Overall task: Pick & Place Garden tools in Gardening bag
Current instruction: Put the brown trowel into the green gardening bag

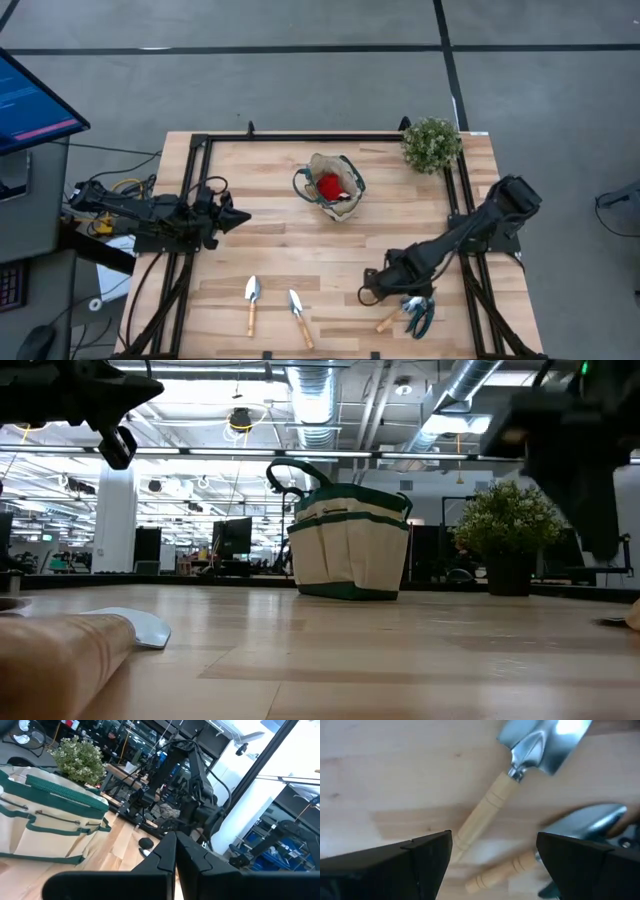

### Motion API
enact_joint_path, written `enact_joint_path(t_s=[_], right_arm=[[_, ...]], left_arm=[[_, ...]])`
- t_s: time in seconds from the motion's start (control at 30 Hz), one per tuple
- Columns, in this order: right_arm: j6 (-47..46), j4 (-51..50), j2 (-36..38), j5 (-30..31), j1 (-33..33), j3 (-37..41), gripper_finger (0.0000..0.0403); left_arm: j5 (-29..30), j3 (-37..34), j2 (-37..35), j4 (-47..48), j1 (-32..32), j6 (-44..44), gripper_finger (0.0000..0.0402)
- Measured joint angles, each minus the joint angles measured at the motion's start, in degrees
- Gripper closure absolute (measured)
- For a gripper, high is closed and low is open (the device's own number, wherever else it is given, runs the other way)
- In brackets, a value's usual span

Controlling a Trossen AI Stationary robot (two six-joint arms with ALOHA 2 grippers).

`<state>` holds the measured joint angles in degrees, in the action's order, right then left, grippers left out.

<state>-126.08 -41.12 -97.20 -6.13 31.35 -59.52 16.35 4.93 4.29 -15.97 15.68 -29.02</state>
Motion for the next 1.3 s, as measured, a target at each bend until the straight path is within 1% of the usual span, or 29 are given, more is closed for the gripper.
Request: enact_joint_path(t_s=[0.2,0.43,0.5,0.57,0.7,0.8,1.03,1.13,1.23,1.3], right_arm=[[0.11,-2.88,-2.59,0.01,-1.23,0.10,0.0122],[0.40,-9.38,0.16,2.36,-2.34,0.02,0.0122],[-0.79,-10.78,0.21,2.78,-2.12,0.26,0.0122],[-2.81,-8.61,0.83,3.84,-1.69,1.86,0.0122],[-4.65,-1.02,2.79,6.57,-1.42,7.17,0.0122],[-4.96,1.19,4.36,6.78,-1.26,10.31,0.0122],[-5.84,2.27,8.98,10.81,-0.11,13.93,0.0122],[-5.99,6.25,9.65,11.61,0.31,16.17,0.0122],[-5.99,11.42,8.77,11.35,0.87,17.64,0.0122],[-5.99,12.31,8.13,11.22,1.14,18.13,0.0122]], left_arm=[[-0.05,0.00,0.00,-0.44,0.01,-0.02,0.0395],[-0.07,0.00,0.00,-0.62,0.00,0.00,0.0395],[-0.07,0.00,0.00,-0.63,0.01,0.07,0.0395],[-0.07,0.00,0.00,-0.63,0.00,0.20,0.0395],[-0.06,0.00,0.00,-0.62,0.01,0.50,0.0395],[-0.05,0.00,0.00,-0.63,0.02,0.50,0.0395],[0.51,0.00,0.00,-0.83,0.00,0.48,0.0395],[1.56,0.00,0.00,-0.85,0.00,0.46,0.0395],[1.75,0.00,0.00,-1.00,-0.02,0.46,0.0395],[1.92,0.01,0.00,-1.03,-0.01,0.46,0.0395]])
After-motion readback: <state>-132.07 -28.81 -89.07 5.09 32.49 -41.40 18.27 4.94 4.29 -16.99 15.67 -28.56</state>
